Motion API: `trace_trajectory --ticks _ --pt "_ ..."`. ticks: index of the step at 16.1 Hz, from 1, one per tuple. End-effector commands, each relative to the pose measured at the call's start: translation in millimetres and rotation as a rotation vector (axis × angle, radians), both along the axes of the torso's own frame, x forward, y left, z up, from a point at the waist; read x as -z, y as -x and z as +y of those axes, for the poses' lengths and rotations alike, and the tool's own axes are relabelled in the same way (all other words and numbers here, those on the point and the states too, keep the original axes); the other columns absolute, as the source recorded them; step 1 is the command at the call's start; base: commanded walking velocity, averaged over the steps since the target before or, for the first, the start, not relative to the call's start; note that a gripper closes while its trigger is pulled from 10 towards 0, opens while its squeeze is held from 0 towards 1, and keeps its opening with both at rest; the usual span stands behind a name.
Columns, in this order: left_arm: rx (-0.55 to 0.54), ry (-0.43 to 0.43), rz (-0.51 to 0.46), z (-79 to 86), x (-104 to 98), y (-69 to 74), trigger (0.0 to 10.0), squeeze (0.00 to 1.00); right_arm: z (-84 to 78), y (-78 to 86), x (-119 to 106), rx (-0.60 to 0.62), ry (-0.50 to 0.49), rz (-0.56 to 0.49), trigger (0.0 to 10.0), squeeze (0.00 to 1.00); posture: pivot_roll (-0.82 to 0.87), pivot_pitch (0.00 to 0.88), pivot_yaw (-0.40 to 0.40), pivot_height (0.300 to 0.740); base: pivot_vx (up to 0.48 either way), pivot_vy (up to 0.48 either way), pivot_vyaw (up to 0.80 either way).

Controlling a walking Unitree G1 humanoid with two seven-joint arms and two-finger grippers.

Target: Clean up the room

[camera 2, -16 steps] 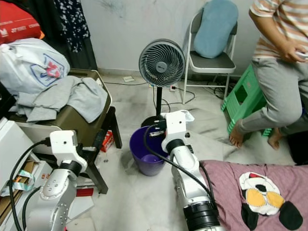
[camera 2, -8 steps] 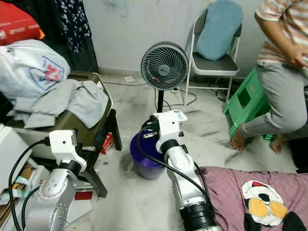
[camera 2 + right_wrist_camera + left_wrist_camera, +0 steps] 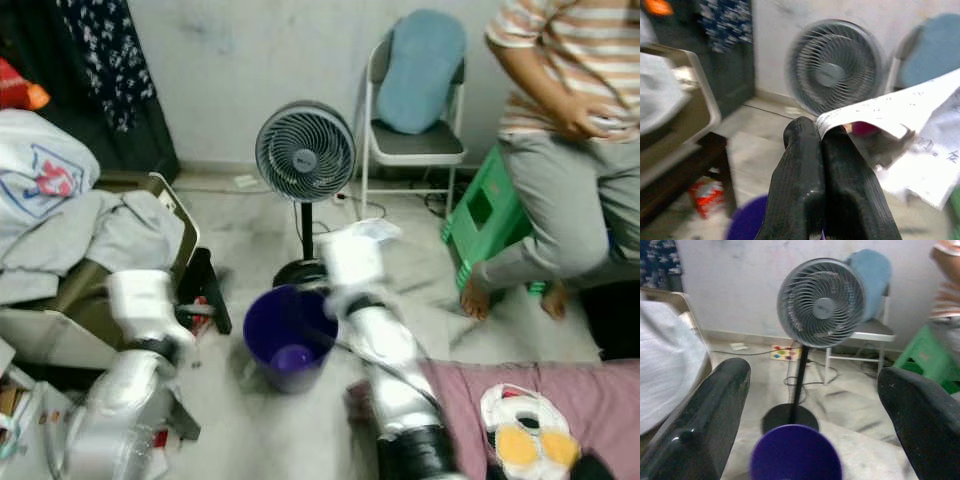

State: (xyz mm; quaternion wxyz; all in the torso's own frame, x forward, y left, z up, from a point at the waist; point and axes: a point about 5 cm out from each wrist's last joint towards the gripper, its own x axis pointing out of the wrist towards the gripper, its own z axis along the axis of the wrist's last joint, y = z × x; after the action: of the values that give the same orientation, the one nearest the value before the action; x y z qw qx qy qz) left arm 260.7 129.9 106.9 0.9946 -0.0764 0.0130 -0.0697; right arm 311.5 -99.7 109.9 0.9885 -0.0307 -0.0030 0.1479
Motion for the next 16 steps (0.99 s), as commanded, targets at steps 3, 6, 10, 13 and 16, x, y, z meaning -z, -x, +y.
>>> trace_trajectory --ticks 3,6,10,13,16 --pt "-0.037 -0.024 -0.009 14.4 -2.1 -0.8 10.0 0.00 19.8 -1.1 -12.2 -0.061 -0.049 -0.043 10.0 0.00 0.02 0.032 -0.020 0.740 0.369 0.000 0.00" --pt "-0.063 -0.033 -0.002 16.0 -0.5 -1.5 10.0 0.00 20.5 -0.9 -11.5 -0.064 -0.054 -0.037 10.0 0.00 0.02 0.031 -0.019 0.740 0.080 0.000 0.00" --pt "-0.108 -0.037 0.003 22.9 0.0 -2.6 10.0 0.00 21.8 -0.1 -11.8 -0.086 -0.032 -0.045 10.0 0.00 0.02 0.032 -0.020 0.740 0.000 0.000 0.20" --pt "-0.105 -0.040 0.009 22.4 1.0 -2.1 10.0 0.00 21.6 -0.1 -10.9 -0.087 -0.031 -0.040 10.0 0.00 0.02 0.032 -0.020 0.740 0.000 0.000 0.80" --pt "-0.105 -0.040 0.009 22.4 1.0 -2.1 10.0 0.00 21.6 -0.1 -10.9 -0.087 -0.031 -0.040 10.0 0.00 0.02 0.032 -0.020 0.740 0.000 0.000 0.80"
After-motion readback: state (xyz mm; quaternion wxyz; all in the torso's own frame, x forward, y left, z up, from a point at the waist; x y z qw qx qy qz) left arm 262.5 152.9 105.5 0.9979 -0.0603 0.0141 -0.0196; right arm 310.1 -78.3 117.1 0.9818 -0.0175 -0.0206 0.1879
